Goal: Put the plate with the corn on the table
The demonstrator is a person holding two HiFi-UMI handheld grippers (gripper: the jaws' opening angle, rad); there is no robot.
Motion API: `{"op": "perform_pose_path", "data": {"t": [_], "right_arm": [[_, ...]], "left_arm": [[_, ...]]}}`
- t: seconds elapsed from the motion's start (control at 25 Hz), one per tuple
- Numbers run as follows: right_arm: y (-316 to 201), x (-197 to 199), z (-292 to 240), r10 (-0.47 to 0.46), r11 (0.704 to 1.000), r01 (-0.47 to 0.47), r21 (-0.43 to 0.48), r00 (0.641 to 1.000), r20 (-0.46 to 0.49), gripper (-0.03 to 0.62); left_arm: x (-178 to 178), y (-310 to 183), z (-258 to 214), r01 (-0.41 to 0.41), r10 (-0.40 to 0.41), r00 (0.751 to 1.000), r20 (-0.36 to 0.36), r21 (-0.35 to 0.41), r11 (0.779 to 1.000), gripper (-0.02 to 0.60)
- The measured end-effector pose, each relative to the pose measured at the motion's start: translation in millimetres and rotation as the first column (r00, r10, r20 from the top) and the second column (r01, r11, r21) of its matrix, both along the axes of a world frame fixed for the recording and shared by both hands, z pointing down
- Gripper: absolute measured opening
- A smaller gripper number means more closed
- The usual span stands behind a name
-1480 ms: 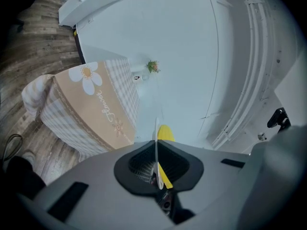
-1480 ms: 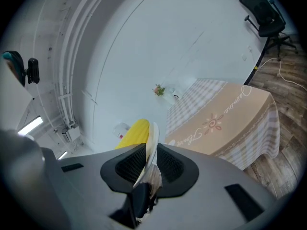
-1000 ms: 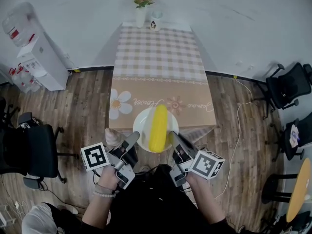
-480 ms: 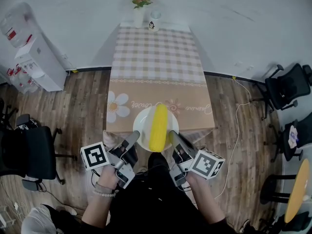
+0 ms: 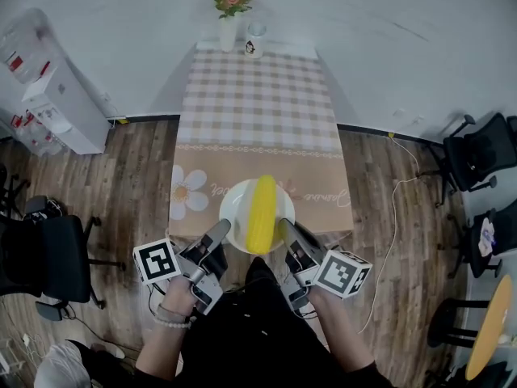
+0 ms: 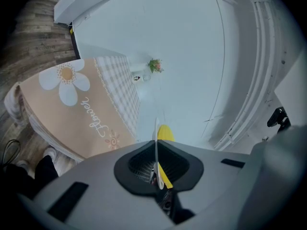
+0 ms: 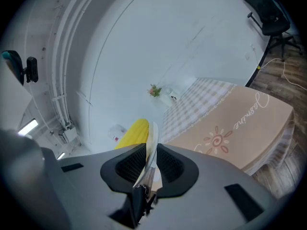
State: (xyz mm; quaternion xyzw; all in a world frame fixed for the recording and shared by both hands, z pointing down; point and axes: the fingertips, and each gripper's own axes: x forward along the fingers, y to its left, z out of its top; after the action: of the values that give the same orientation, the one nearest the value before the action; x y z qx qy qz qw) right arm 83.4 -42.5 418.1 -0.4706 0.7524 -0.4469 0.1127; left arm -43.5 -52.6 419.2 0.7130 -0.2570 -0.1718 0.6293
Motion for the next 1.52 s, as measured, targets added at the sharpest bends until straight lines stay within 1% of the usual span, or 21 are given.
{"op": "perform_pose_path", "data": {"t": [0.12, 0.2, 0.24, 0.4, 0.52, 0.6, 0.72, 0.76, 0.92, 1.08, 1.24, 1.4, 1.52], "right_arm": [[-30, 21, -4, -0.016, 1.0, 0.016, -0.014, 1.0, -0.01, 0.086], [-41, 36, -3, -0.027, 0.999, 0.027, -0.027, 1.0, -0.003, 0.086], [-42, 38, -1, -0.033, 0.999, 0.033, -0.031, 0.999, -0.002, 0.086], [-48, 28, 7, -0.066, 0.997, 0.066, -0.03, 0.998, -0.008, 0.086], [-56, 35, 9, -0.097, 0.995, 0.097, -0.031, 0.995, -0.004, 0.086], [-58, 61, 10, -0.112, 0.993, 0.112, -0.034, 0.994, 0.005, 0.086], [-60, 111, 9, -0.134, 0.99, 0.135, -0.037, 0.991, 0.024, 0.086], [-64, 116, 9, -0.144, 0.989, 0.145, -0.037, 0.989, 0.027, 0.086], [-92, 91, 10, -0.172, 0.984, 0.173, -0.038, 0.985, 0.021, 0.086], [-105, 77, 11, -0.182, 0.982, 0.183, -0.04, 0.983, 0.026, 0.086], [-109, 81, 11, -0.182, 0.982, 0.183, -0.044, 0.983, 0.029, 0.086], [-120, 59, 13, -0.169, 0.984, 0.17, -0.046, 0.985, 0.026, 0.086], [-124, 68, 12, -0.148, 0.988, 0.149, -0.046, 0.989, 0.029, 0.086]], "left_arm": [[20, -29, -3, 0.011, -0.011, 1.0, 0.004, -0.007, 1.0, 0.021], [36, -39, -5, 0.017, -0.017, 1.0, 0.009, -0.013, 1.0, 0.021], [38, -40, -3, 0.022, -0.022, 1.0, 0.01, -0.016, 1.0, 0.021], [28, -41, 5, 0.048, -0.048, 0.999, 0.012, -0.011, 0.999, 0.021], [35, -46, 6, 0.077, -0.077, 0.997, 0.009, -0.012, 0.997, 0.021], [60, -45, 6, 0.096, -0.095, 0.995, 0.018, -0.014, 0.995, 0.021], [111, -45, 2, 0.119, -0.118, 0.992, 0.033, -0.014, 0.993, 0.021], [117, -47, 2, 0.127, -0.126, 0.991, 0.037, -0.013, 0.992, 0.021], [90, -71, 6, 0.154, -0.153, 0.987, 0.048, -0.017, 0.988, 0.021], [76, -84, 5, 0.172, -0.171, 0.984, 0.048, -0.012, 0.985, 0.021], [80, -88, 5, 0.167, -0.166, 0.985, 0.054, -0.015, 0.986, 0.021], [57, -100, 6, 0.156, -0.155, 0.986, 0.056, -0.015, 0.988, 0.021], [66, -106, 5, 0.137, -0.136, 0.989, 0.064, -0.015, 0.99, 0.021]]}}
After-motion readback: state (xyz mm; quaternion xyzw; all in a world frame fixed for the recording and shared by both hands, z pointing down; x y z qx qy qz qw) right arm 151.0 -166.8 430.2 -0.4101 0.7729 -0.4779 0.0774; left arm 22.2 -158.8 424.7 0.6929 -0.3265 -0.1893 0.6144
